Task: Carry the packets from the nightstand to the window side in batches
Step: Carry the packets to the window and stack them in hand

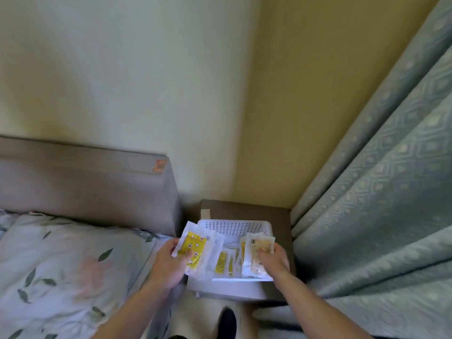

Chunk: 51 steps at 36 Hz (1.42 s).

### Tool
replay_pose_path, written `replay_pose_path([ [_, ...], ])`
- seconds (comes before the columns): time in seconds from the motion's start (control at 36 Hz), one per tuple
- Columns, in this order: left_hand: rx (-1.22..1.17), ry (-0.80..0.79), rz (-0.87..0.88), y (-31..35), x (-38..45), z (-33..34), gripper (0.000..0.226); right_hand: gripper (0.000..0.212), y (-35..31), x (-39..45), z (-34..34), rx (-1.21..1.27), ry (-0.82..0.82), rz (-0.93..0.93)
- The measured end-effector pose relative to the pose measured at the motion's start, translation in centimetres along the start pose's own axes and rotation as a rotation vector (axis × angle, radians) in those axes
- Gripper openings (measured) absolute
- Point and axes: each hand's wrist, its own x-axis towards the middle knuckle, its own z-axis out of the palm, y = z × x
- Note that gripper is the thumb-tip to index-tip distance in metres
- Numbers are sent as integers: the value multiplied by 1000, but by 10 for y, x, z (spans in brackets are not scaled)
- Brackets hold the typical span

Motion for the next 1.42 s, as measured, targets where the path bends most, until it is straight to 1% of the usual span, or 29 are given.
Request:
replay_pose_path([
  [0.06, 34, 6, -4, 3, 16, 7, 16, 21, -3, 23, 9, -56, -6, 5],
  [0.11, 69, 4, -9, 6, 28, 14, 14, 34, 0, 46, 17, -117, -12, 53],
  [0.22, 140, -5, -41, 5, 55, 33, 4, 42, 7, 84, 34, -226, -11, 105],
  [0.28, 177, -6, -58, -6, 72, 44, 5, 47, 9, 98, 42, -272, 7, 127],
  [0.33, 216, -23, -83, -13, 85, 50, 7, 46, 15, 113, 51, -312, 22, 151],
  [0.44, 276, -56, -96, -33, 110, 62, 12, 53, 33, 130, 67, -372, 7, 181],
  [0.56, 294, -77, -120, -43, 126, 73, 12, 51, 49, 145, 80, -408, 26, 177],
  [0.64, 301, -88, -143, -49, 137, 78, 9, 48, 57, 152, 85, -469, 50, 127],
  [0.72, 324, -98, -157, -60, 146, 81, 12, 39, 59, 151, 86, -529, 68, 76],
  [0.81, 323, -104, -152, -63, 147, 85, 9, 32, 63, 147, 83, -570, 89, 29],
  [0.92, 293, -103, -132, -57, 145, 93, 11, 32, 57, 140, 77, -604, 94, -22],
  [1.06, 253, -71, -156, -50, 145, 105, 6, 31, 44, 123, 64, -525, 114, -97],
  [1.14, 228, -48, -182, -57, 150, 115, 6, 32, 37, 115, 55, -504, 132, -139],
  [1.28, 231, 8, -227, -77, 163, 139, 10, 21, 38, 111, 48, -468, 162, -181],
  [1.36, 251, 30, -267, -87, 170, 151, 15, 19, 41, 110, 47, -453, 169, -184],
  [1.42, 271, 39, -285, -96, 175, 157, 13, 18, 43, 109, 48, -442, 176, -182],
])
